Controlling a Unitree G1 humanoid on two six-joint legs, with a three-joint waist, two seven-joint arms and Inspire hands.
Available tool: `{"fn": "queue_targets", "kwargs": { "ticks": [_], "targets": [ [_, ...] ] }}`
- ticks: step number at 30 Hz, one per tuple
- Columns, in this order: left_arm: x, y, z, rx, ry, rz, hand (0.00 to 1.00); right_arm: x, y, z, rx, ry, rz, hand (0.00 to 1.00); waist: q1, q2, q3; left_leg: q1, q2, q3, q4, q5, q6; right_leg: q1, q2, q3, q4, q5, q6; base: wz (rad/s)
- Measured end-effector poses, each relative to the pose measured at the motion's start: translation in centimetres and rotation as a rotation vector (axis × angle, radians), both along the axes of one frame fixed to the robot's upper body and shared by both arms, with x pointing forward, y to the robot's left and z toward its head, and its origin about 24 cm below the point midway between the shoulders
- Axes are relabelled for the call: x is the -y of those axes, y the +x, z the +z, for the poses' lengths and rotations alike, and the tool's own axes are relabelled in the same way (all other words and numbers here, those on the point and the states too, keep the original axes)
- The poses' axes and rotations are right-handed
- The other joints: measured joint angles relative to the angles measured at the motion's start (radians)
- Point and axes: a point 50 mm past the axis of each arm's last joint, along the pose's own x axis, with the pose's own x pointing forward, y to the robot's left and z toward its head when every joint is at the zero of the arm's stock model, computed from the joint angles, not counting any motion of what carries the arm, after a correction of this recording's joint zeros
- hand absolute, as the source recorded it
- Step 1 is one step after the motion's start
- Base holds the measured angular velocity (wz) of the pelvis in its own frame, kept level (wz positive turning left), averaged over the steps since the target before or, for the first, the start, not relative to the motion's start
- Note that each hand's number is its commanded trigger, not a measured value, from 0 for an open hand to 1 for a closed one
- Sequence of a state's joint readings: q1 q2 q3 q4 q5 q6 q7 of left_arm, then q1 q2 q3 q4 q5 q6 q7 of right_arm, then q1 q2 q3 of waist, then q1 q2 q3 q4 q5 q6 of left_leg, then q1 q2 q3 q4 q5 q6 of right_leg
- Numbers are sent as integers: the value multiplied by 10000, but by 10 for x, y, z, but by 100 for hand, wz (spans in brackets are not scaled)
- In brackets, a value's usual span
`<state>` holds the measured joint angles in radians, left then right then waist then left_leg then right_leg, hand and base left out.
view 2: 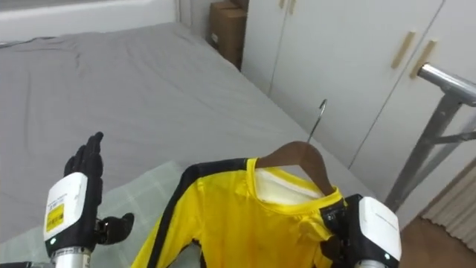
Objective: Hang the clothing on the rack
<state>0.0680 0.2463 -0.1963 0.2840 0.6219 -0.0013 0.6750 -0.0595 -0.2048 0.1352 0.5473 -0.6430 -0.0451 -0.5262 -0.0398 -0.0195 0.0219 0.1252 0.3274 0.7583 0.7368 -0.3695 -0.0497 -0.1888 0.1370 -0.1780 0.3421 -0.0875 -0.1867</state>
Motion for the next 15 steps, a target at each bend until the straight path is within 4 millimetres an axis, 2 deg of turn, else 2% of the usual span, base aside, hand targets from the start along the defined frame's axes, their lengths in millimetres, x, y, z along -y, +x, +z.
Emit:
{"fn": "queue_targets", "kwargs": {
  "ticks": [1,2,3,4,5,6,7,8,9,10,11,12,13,14,15],
  "targets": [
    [-2,-1,-4,-166,-19,136,0,-3,1,2,103,-209,186,100,55,78,4,-411,-25,-1051,850,543,188,105,102,520,208,-100,-29,-118],
    [-3,-2,-8,-248,-207,327,0,-4,2,3,193,-419,275,100,103,78,-12,-815,-276,-2154,1265,603,188,167,175,1128,429,-256,17,-114],
    [-3,-2,-9,-252,-280,403,0,-4,2,4,247,-520,290,100,118,63,-17,-1005,-407,-2555,1343,589,186,171,196,1377,542,-304,31,-111],
    [-1,-2,-9,-160,-422,518,0,-5,2,6,384,-637,310,100,183,2,-15,-1387,-607,-3196,1264,555,167,171,248,1834,699,-376,62,-111],
    [0,-3,-9,-12,-565,635,0,-7,3,6,490,-654,354,100,157,-89,-40,-1599,-824,-3706,888,493,77,186,283,2260,741,-423,135,-113],
    [0,-1,-7,219,-602,721,0,-10,3,7,602,-615,408,100,89,-179,-82,-1556,-1168,-4115,281,442,-1,157,317,2586,682,-409,197,-79],
    [1,0,-6,353,-673,750,0,-11,3,8,671,-621,436,100,64,-185,-79,-1517,-1360,-4406,-42,414,-17,146,387,2811,654,-363,207,-71],
    [3,2,-5,490,-873,825,0,-12,3,9,722,-609,494,100,80,-170,-88,-1471,-1816,-5166,-654,381,11,150,558,3326,551,-280,185,-85],
    [4,2,-5,599,-1152,960,0,-14,4,9,749,-589,579,100,116,-186,-90,-1480,-2232,-5722,-1338,381,11,163,701,4015,500,-160,223,-92],
    [5,2,-6,614,-1321,1023,0,-15,4,9,751,-592,597,100,131,-187,-92,-1472,-2418,-5915,-1736,384,9,187,757,4363,474,-68,290,-92],
    [9,1,-7,646,-1636,1187,0,-14,4,9,739,-617,605,100,159,-160,-108,-1421,-2837,-6338,-2578,410,-26,225,779,4944,350,84,413,-88],
    [11,2,-7,716,-1890,1304,0,-13,4,9,730,-674,638,100,181,-115,-135,-1416,-3139,-6555,-3277,454,6,234,797,5470,162,272,521,-85],
    [12,2,-7,741,-1977,1333,0,-13,4,9,714,-711,651,100,190,-83,-153,-1419,-3245,-6624,-3549,462,1,235,807,5695,28,383,557,-88],
    [12,3,-7,764,-1996,1351,0,-13,3,8,635,-805,696,100,232,12,-210,-1415,-3337,-6762,-4010,542,65,250,880,6120,-211,643,592,-96],
    [11,3,-7,821,-1954,1444,0,-15,3,7,566,-871,765,100,257,62,-231,-1382,-3398,-6860,-4338,667,186,260,965,6501,-437,887,631,-92]
  ]
}}
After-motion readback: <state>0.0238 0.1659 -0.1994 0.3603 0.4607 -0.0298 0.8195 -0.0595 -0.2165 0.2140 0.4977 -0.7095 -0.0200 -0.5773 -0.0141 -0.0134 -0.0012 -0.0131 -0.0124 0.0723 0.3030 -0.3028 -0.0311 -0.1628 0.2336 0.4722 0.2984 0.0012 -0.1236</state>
